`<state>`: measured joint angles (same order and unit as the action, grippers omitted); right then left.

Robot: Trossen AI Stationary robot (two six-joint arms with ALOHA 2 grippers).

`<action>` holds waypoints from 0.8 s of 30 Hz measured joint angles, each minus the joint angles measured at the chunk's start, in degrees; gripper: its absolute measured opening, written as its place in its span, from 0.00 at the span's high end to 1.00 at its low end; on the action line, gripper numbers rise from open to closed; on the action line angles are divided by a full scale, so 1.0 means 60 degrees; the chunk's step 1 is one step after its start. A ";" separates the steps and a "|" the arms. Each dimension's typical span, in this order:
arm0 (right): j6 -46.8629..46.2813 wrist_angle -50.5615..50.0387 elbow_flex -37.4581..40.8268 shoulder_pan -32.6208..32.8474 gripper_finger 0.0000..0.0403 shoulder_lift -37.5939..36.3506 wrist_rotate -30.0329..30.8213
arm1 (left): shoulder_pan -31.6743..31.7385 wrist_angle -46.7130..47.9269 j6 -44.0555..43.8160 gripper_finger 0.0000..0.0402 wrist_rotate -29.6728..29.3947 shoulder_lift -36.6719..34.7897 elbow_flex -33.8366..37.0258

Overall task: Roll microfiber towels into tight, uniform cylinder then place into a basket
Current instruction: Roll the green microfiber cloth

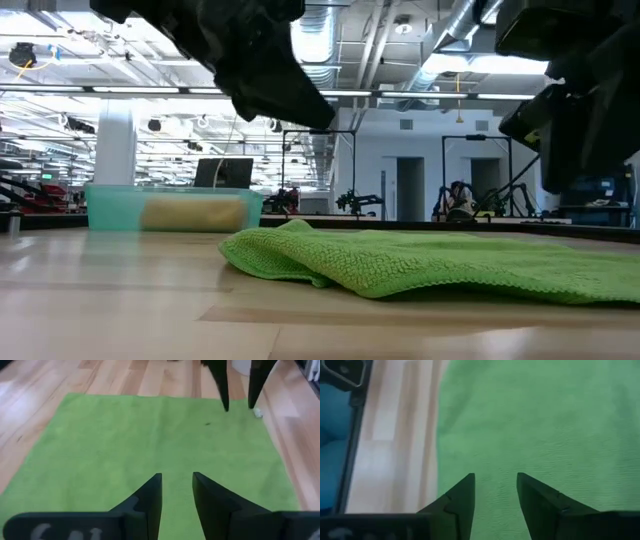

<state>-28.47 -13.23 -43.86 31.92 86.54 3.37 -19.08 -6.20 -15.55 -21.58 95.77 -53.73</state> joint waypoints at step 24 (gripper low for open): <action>-0.1765 -0.2595 -0.2430 0.2071 0.66 -0.0018 -0.0132 | -0.0046 -0.1168 0.0408 0.56 0.0680 0.0000 -0.0009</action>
<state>-39.06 -28.80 -58.44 44.35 86.43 2.58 -19.35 -13.21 -13.10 -17.50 95.77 -53.78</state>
